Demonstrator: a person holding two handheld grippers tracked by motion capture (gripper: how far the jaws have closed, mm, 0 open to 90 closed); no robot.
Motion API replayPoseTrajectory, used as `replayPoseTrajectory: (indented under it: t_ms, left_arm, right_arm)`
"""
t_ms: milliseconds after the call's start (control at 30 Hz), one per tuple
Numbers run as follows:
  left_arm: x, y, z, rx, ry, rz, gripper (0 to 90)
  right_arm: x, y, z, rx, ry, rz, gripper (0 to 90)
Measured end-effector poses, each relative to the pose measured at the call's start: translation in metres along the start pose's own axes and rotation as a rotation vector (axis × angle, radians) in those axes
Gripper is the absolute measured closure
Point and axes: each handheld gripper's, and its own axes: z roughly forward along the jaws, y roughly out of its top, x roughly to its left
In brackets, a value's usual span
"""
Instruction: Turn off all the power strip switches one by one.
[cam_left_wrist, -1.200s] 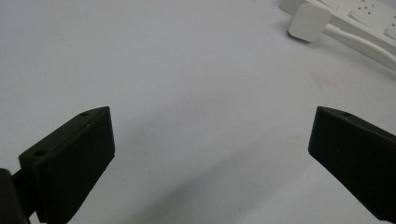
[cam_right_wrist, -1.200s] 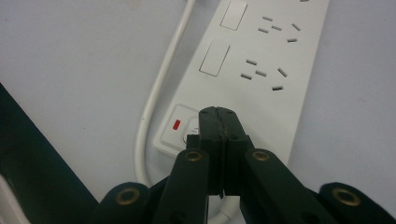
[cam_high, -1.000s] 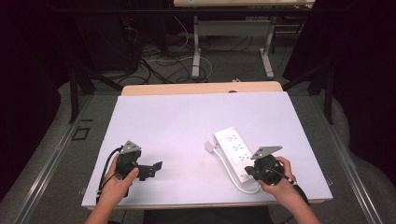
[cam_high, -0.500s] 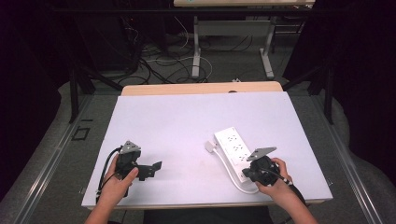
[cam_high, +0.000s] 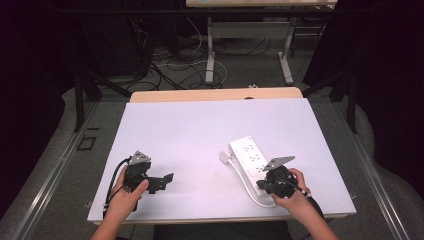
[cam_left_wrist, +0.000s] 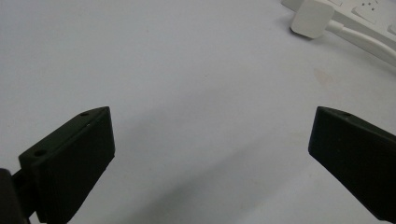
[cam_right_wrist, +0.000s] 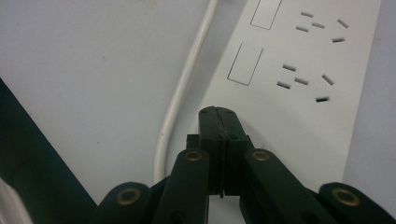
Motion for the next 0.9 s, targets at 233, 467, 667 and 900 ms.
replayPoseTrajectory:
  t_ms: [233, 467, 667, 900]
  left_arm:
    - [0.002, 0.0, -0.002, 0.009, -0.005, -0.001, 0.5]
    - [0.002, 0.0, -0.001, 0.01, -0.007, -0.007, 0.5]
    - [0.002, -0.001, 0.0, -0.01, 0.007, -0.018, 0.5]
    - [0.003, -0.001, 0.0, -0.014, 0.006, -0.019, 0.5]
  right_arm:
    - [-0.001, 0.004, 0.0, -0.03, -0.009, 0.003, 90.0]
    - [-0.004, 0.015, -0.001, -0.044, -0.018, 0.016, 90.0]
    - [-0.009, 0.025, 0.002, -0.046, -0.017, 0.017, 90.0]
    - [-0.014, 0.034, 0.008, -0.037, -0.019, 0.031, 90.0]
